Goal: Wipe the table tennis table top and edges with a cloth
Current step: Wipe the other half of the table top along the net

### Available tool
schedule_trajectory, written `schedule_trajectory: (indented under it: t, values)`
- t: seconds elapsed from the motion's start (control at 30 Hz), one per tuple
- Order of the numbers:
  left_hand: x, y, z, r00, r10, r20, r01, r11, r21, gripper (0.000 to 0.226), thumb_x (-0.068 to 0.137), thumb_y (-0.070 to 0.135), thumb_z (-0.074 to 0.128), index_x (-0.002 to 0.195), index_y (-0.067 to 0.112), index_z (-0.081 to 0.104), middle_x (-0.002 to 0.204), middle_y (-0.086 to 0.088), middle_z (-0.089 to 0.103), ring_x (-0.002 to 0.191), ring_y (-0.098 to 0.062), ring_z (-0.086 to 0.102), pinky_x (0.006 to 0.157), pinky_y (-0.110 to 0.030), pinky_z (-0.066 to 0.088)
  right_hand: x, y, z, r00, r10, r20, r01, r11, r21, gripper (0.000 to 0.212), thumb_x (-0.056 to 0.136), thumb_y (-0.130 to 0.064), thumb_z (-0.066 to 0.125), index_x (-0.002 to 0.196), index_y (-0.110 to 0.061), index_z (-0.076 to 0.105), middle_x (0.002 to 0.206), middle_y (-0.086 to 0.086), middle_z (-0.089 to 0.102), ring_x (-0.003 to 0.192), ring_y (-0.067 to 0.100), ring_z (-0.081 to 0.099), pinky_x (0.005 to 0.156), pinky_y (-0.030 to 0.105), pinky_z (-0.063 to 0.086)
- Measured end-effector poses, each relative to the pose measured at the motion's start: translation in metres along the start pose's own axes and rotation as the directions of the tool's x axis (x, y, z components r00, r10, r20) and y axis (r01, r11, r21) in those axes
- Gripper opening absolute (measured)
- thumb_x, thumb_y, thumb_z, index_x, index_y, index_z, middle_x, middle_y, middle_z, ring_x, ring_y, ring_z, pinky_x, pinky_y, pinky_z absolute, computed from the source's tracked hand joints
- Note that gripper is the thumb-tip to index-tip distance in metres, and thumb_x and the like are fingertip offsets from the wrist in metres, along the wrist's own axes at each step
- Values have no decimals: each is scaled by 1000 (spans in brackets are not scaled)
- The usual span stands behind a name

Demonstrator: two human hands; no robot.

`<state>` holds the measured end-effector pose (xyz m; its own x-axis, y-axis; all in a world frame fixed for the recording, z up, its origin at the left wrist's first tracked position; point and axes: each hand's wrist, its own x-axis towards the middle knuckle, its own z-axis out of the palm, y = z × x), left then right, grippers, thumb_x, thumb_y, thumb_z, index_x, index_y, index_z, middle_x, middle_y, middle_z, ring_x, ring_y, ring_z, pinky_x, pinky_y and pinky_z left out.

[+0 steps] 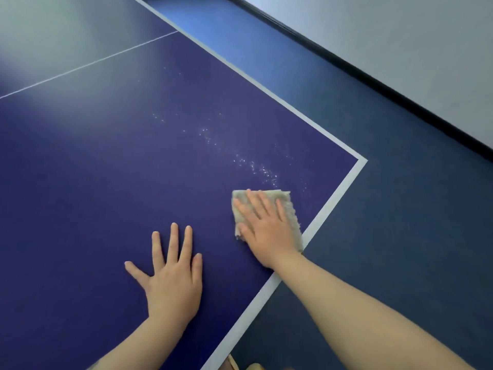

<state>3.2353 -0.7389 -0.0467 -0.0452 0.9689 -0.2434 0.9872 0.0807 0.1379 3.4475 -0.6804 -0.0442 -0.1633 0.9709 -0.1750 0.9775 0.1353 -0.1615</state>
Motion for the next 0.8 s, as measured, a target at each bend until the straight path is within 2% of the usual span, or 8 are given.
schedule_trajectory:
  t: [0.07,0.13,0.3,0.4,0.5,0.63,0.7,0.8]
  values:
    - [14,33,-1,997,-76,20,77,994,-82,55,101,45,9,152,38,-12,163,5,-12,148,-27,-20,107,-72,-6,-5,36,-2,907,414,-81,-409,910,65,68,87,-55,-12,154,-43,-9,166,-9,-8,152,14,-12,122,43,-10]
    - [24,67,-5,977,-212,38,215,956,-200,57,101,46,11,151,39,-15,162,2,-20,146,-30,-26,109,-67,-10,-23,33,6,805,572,-155,-553,819,151,65,91,-54,-4,154,-39,-3,167,-4,3,153,18,-2,123,45,-6]
    - [40,112,-3,886,-462,19,441,831,-340,54,101,46,10,154,41,-1,163,-1,-13,147,-29,-21,113,-62,-11,-42,-11,20,985,93,-143,-86,995,49,54,103,-46,22,156,-35,23,164,-3,22,152,21,15,118,47,9]
    - [46,113,2,877,-480,18,464,836,-295,57,98,54,4,153,42,-5,163,-1,-14,147,-29,-20,113,-63,-10,0,24,3,991,-113,-77,117,992,42,54,102,-48,19,155,-39,20,165,-7,17,153,17,8,121,43,-1]
    - [45,113,5,865,-502,21,490,835,-251,63,93,62,0,152,42,-12,163,-2,-17,147,-30,-22,113,-65,-8,30,88,-16,996,83,-25,-82,996,41,64,93,-53,-1,156,-43,5,166,-11,0,152,12,-7,122,42,-7]
    - [46,117,6,859,-511,7,502,842,-198,68,91,67,2,151,40,-16,162,-4,-18,147,-31,-22,113,-66,-6,4,145,-20,870,478,-122,-466,877,114,69,91,-52,-5,158,-37,6,167,-4,3,153,17,-4,123,44,-3]
    - [47,118,6,853,-522,0,513,838,-186,69,91,67,2,151,40,-17,162,-3,-17,147,-30,-22,113,-66,-5,-21,119,-10,913,387,-127,-374,920,112,63,97,-49,3,158,-35,7,167,-3,4,153,18,-6,122,44,-5]
    - [47,119,8,852,-524,-13,515,840,-172,68,91,67,4,151,41,-15,162,-3,-16,147,-30,-21,113,-66,-5,-30,69,1,998,-8,-70,10,999,38,57,102,-45,21,158,-34,17,166,-2,12,154,21,2,120,45,0]
